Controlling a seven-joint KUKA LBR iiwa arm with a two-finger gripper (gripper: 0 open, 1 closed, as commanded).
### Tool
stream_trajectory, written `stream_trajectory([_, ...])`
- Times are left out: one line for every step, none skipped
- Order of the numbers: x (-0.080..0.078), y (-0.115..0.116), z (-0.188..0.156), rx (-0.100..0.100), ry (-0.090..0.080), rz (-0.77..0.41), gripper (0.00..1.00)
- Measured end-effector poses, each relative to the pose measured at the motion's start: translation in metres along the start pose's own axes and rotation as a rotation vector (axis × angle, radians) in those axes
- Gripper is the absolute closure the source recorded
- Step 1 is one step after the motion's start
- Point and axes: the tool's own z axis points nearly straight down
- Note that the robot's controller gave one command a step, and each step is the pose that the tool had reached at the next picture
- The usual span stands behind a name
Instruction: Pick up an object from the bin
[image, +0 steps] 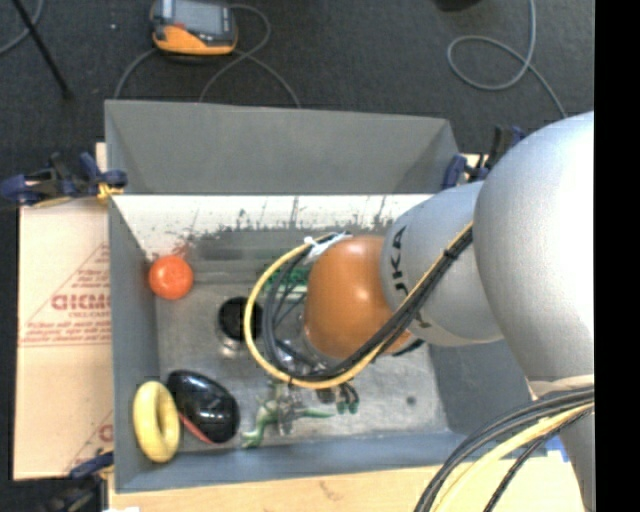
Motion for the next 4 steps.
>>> stream_trajectory([0.001,0.0,-0.005,0.001,0.001,0.0,1.0])
stream_trajectory([0.002,-0.001,-0.023,0.002,0.01,0.0,1.0])
stream_trajectory([0.001,-0.001,-0.037,0.003,0.011,-0.001,1.0])
stream_trajectory([0.001,-0.001,-0.049,0.003,0.013,-0.001,1.0])
